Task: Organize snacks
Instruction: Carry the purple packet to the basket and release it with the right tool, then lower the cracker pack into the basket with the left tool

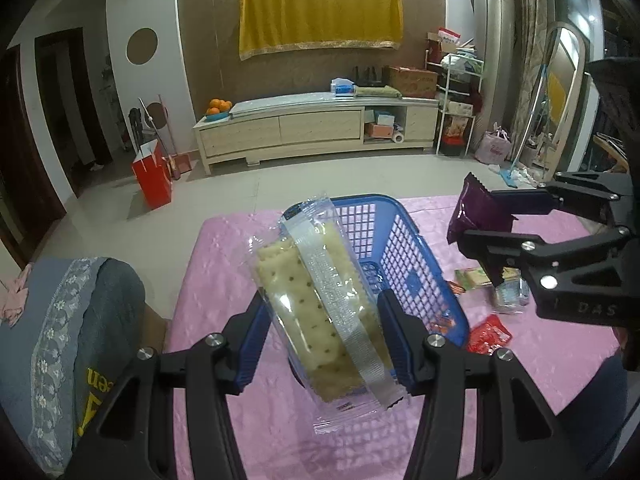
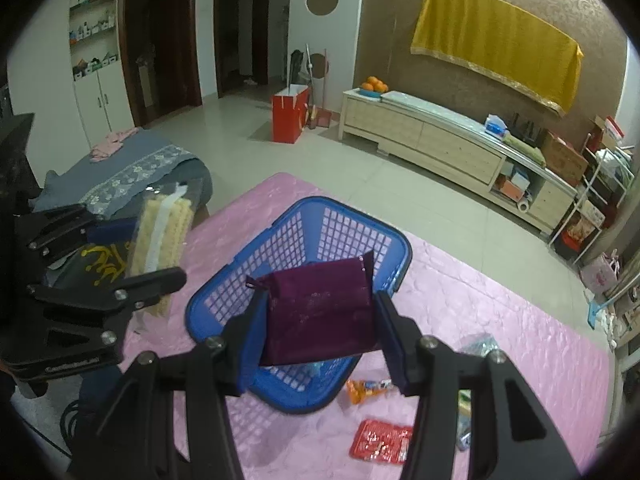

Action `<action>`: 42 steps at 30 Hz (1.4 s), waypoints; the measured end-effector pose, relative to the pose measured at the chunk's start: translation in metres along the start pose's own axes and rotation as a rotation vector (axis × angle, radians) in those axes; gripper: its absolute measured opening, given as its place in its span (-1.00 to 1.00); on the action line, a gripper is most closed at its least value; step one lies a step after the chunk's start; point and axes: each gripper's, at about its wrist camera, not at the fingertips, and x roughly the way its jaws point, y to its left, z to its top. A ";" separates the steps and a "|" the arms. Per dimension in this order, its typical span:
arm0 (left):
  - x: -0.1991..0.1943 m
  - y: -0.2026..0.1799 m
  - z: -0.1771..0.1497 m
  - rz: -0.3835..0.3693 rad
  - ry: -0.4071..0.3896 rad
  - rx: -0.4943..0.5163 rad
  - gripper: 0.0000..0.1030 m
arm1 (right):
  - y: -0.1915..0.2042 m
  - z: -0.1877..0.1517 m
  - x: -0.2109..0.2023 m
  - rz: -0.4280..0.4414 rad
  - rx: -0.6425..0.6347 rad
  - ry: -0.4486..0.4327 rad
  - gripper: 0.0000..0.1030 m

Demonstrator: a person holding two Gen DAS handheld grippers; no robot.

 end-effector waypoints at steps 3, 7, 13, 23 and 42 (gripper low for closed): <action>0.012 0.007 0.005 -0.003 0.009 -0.010 0.00 | -0.008 0.006 0.019 0.015 0.009 0.020 0.11; 0.031 0.012 0.007 0.003 0.036 -0.012 0.00 | -0.014 0.010 0.047 0.020 -0.003 0.058 0.11; 0.052 0.019 0.005 0.015 0.067 -0.036 0.00 | -0.019 0.015 0.085 0.001 -0.041 0.108 0.11; 0.068 0.028 0.002 0.033 0.100 -0.073 0.00 | -0.026 0.015 0.119 -0.092 -0.068 0.113 0.72; 0.071 0.012 0.017 0.010 0.093 -0.017 0.00 | -0.051 0.003 0.080 -0.047 0.084 0.092 0.84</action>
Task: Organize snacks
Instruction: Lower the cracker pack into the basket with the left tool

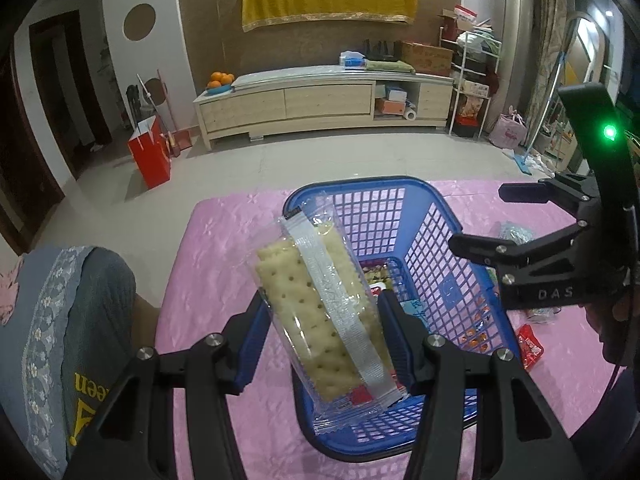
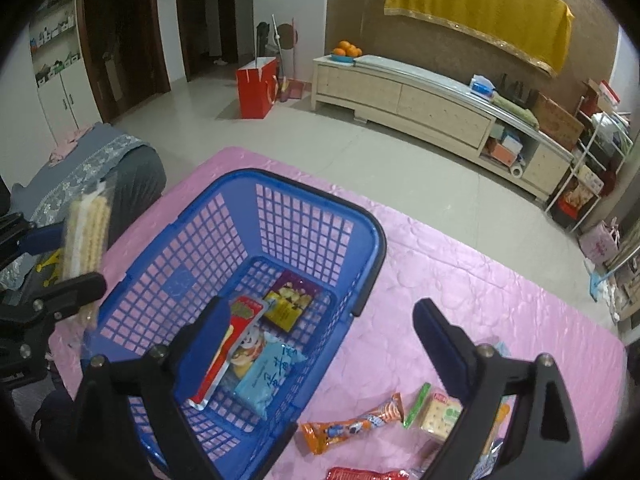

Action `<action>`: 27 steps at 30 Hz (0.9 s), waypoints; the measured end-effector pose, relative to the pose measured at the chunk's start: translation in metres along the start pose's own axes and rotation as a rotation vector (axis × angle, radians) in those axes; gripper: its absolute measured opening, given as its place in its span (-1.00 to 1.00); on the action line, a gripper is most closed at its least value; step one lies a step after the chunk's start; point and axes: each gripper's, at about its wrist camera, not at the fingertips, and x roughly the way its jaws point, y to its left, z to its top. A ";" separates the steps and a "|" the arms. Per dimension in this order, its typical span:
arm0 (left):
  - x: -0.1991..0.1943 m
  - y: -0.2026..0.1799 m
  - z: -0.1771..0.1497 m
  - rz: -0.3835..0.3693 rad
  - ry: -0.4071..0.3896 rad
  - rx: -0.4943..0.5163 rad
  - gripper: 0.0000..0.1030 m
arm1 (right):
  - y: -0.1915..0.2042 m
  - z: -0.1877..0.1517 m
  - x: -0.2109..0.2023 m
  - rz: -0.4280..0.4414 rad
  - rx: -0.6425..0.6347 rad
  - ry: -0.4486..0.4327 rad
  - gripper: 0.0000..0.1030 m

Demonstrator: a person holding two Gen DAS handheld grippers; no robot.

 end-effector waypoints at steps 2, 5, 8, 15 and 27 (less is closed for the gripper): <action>0.001 -0.004 0.004 -0.001 -0.002 0.016 0.00 | -0.002 -0.001 -0.003 0.006 0.009 0.001 0.84; 0.004 -0.009 0.010 -0.004 -0.005 0.043 0.00 | -0.005 -0.003 -0.005 0.008 0.016 0.003 0.84; 0.011 -0.013 0.016 -0.010 -0.003 0.056 0.00 | -0.010 -0.004 -0.009 0.006 0.037 -0.004 0.84; 0.030 -0.018 0.031 -0.035 0.014 0.075 0.00 | -0.022 -0.007 -0.007 0.010 0.083 -0.008 0.84; 0.075 -0.027 0.046 -0.040 0.047 0.115 0.01 | -0.046 -0.013 0.012 0.023 0.139 0.000 0.84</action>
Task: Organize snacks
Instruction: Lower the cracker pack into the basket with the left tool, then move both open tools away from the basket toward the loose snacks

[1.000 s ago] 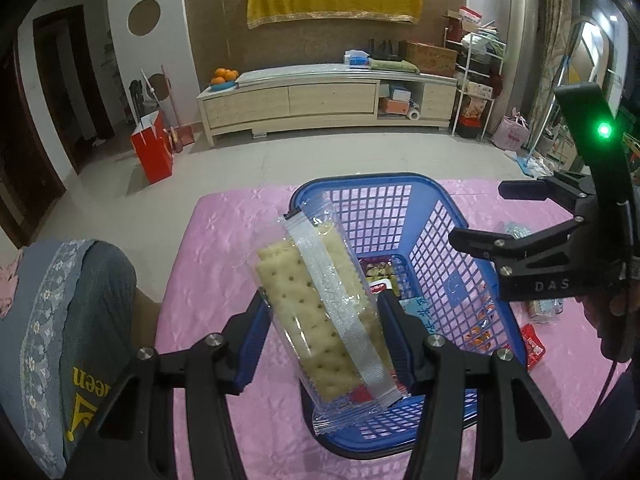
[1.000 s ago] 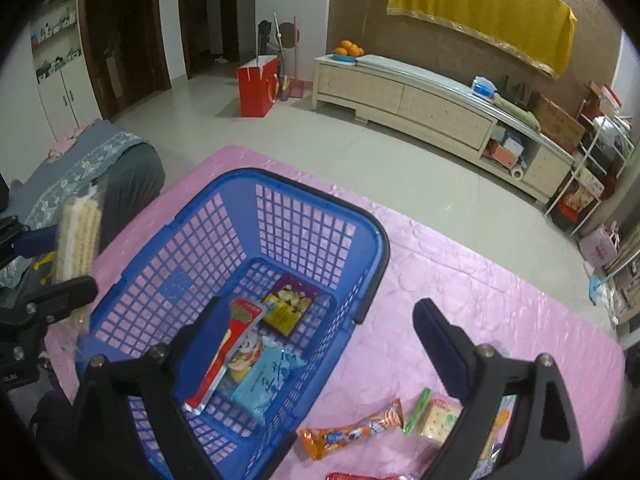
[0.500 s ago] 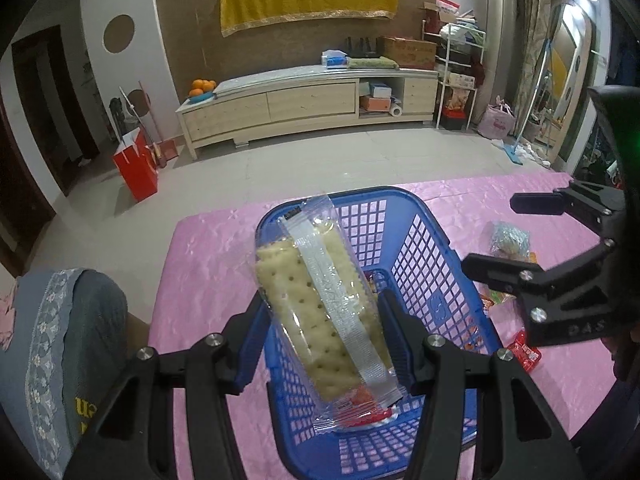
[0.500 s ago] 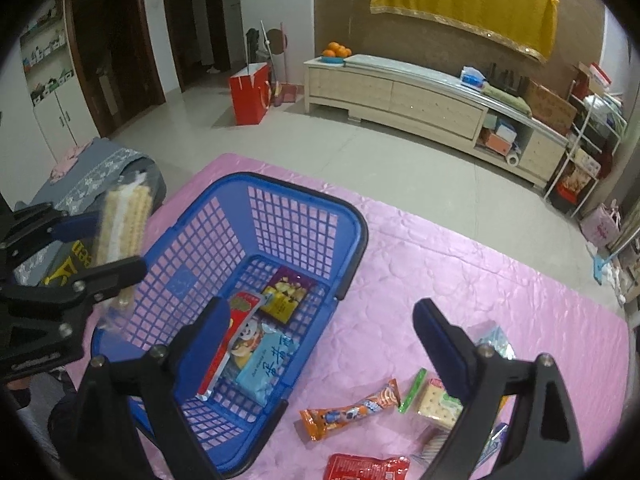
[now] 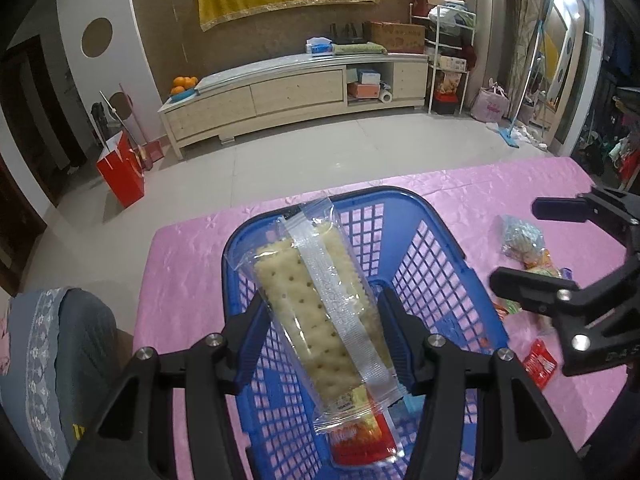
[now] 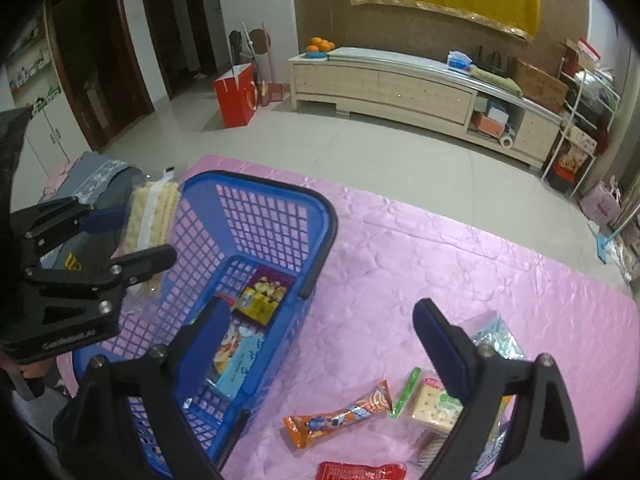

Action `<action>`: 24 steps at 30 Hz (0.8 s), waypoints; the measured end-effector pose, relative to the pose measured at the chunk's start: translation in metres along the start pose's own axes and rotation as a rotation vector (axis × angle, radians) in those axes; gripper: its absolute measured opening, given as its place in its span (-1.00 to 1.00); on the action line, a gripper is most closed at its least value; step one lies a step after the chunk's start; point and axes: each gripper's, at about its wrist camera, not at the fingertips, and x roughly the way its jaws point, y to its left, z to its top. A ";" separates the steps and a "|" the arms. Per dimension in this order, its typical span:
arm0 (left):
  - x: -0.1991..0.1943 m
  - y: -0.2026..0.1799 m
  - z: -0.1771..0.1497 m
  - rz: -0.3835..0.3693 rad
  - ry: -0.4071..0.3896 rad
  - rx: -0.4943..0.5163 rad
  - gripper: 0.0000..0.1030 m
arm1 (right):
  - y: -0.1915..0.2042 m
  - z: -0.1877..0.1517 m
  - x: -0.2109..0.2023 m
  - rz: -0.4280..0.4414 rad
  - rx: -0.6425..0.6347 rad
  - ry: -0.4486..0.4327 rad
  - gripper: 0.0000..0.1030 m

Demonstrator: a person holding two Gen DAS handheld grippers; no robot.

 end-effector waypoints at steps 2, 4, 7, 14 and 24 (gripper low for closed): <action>0.006 0.001 0.003 0.004 -0.009 0.003 0.47 | -0.003 -0.001 0.004 0.003 0.007 0.008 0.84; 0.006 -0.001 0.003 0.017 -0.030 0.007 0.69 | -0.003 -0.003 0.007 0.001 0.001 0.022 0.84; 0.006 0.001 0.002 -0.014 -0.014 -0.024 0.69 | -0.006 -0.006 0.006 0.003 0.005 0.027 0.84; -0.020 -0.006 -0.009 -0.028 -0.021 0.001 0.69 | -0.006 -0.008 -0.018 0.018 0.029 0.013 0.84; -0.090 -0.036 -0.019 -0.040 -0.084 0.009 0.69 | 0.002 -0.023 -0.091 -0.003 0.016 -0.057 0.84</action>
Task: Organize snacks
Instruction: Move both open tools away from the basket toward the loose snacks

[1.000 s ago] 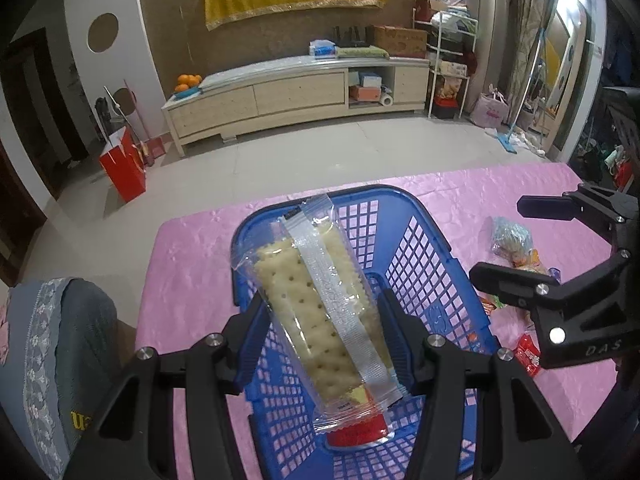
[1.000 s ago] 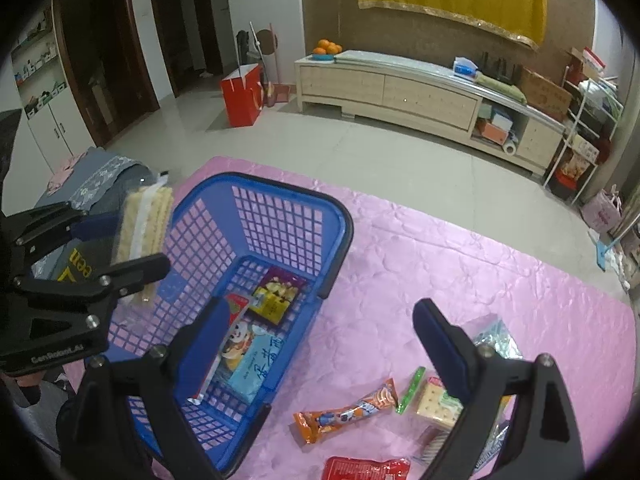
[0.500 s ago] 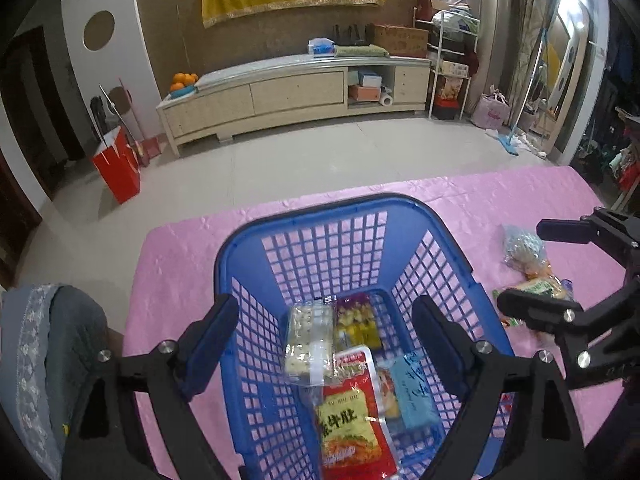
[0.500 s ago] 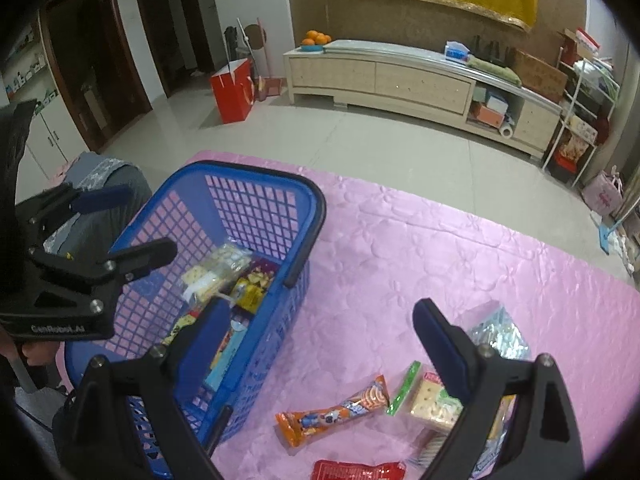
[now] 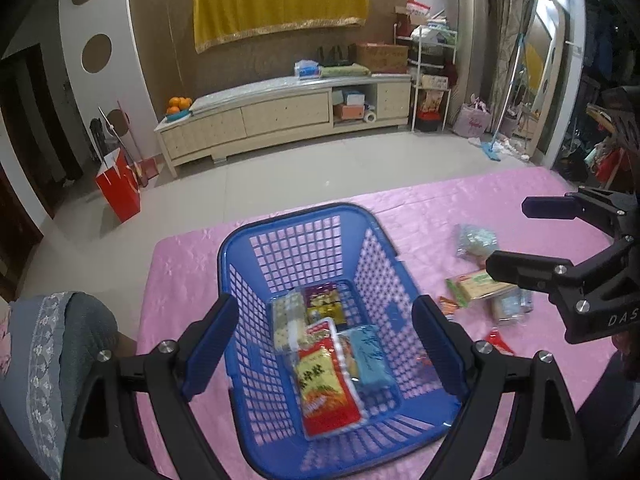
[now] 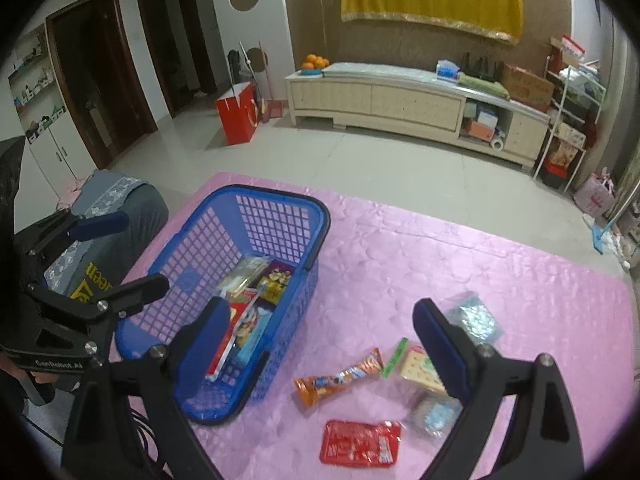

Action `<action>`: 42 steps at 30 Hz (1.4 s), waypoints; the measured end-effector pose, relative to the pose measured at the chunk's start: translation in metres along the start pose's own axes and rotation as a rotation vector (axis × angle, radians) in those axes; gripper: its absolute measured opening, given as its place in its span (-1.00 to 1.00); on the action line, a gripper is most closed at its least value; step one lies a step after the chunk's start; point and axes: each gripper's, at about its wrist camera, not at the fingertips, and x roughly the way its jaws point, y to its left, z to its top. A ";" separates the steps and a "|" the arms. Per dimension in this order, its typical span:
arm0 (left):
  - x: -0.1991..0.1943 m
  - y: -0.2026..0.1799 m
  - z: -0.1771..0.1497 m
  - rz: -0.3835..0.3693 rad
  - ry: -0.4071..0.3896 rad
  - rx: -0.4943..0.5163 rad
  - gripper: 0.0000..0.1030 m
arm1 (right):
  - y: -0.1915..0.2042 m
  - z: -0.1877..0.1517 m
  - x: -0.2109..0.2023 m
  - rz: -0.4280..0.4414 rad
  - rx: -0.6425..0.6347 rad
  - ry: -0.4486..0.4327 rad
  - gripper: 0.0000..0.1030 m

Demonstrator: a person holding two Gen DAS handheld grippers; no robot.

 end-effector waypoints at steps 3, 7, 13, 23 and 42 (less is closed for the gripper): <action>-0.021 -0.013 0.000 -0.010 -0.027 -0.003 0.69 | -0.002 -0.005 -0.022 -0.019 -0.002 -0.020 0.84; -0.045 -0.030 0.000 -0.025 -0.059 -0.011 0.69 | -0.010 -0.022 -0.048 -0.018 0.030 -0.039 0.84; -0.068 -0.067 -0.004 -0.044 -0.081 0.020 0.69 | -0.019 -0.041 -0.073 -0.041 0.030 -0.051 0.84; -0.073 -0.117 -0.014 -0.104 -0.088 0.083 0.69 | -0.042 -0.078 -0.094 -0.095 0.028 -0.031 0.84; 0.002 -0.180 -0.066 -0.171 0.044 0.274 0.69 | -0.089 -0.151 -0.050 -0.166 0.083 0.104 0.84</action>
